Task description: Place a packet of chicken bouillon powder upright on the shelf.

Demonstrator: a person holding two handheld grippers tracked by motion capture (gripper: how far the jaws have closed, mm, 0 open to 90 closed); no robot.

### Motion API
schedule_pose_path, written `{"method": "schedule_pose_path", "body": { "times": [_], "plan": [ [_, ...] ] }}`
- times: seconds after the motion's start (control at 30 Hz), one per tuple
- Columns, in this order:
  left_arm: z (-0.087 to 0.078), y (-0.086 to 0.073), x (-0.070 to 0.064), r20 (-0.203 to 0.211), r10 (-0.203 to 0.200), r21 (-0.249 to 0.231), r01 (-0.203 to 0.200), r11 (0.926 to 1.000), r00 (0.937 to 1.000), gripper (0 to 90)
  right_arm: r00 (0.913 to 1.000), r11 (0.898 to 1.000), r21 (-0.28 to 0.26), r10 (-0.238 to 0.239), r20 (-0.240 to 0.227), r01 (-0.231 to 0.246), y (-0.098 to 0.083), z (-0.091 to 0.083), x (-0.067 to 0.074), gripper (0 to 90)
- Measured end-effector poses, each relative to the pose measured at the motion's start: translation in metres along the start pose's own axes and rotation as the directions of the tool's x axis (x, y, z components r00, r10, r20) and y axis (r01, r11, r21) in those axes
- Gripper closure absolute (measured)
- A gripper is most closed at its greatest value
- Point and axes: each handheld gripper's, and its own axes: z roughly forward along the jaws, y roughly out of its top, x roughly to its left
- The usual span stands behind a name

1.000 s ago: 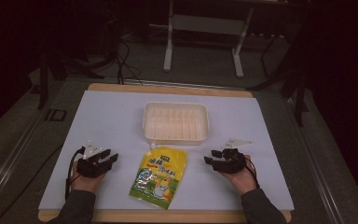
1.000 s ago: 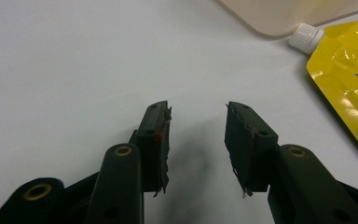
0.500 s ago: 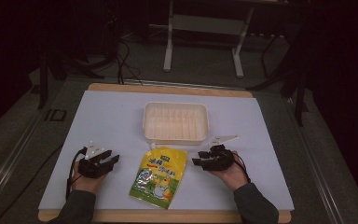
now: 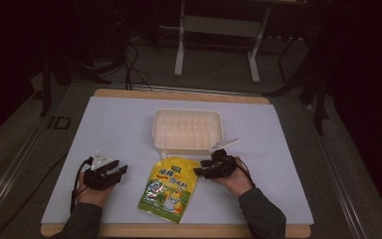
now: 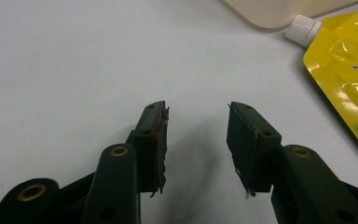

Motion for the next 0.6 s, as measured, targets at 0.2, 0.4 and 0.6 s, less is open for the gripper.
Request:
{"method": "schedule_pose_path", "body": {
  "times": [0.2,0.4,0.6],
  "plan": [
    [0.000,0.000,0.000,-0.001,0.001,0.002,-0.001,1.0000,1.0000,57.0,0.9993,1.000,0.021,0.021,-0.032,-0.020,0.003,0.009,0.001,52.8],
    [0.000,0.000,0.000,0.001,-0.005,0.003,0.005,1.0000,1.0000,56.8,0.9941,0.997,0.046,0.072,-0.081,-0.068,0.004,0.022,-0.003,51.7],
    [0.001,0.000,0.000,0.001,-0.003,0.004,0.003,1.0000,1.0000,56.8,0.9892,0.995,0.064,0.084,-0.120,-0.077,0.005,0.032,-0.002,52.1]
  ]
}}
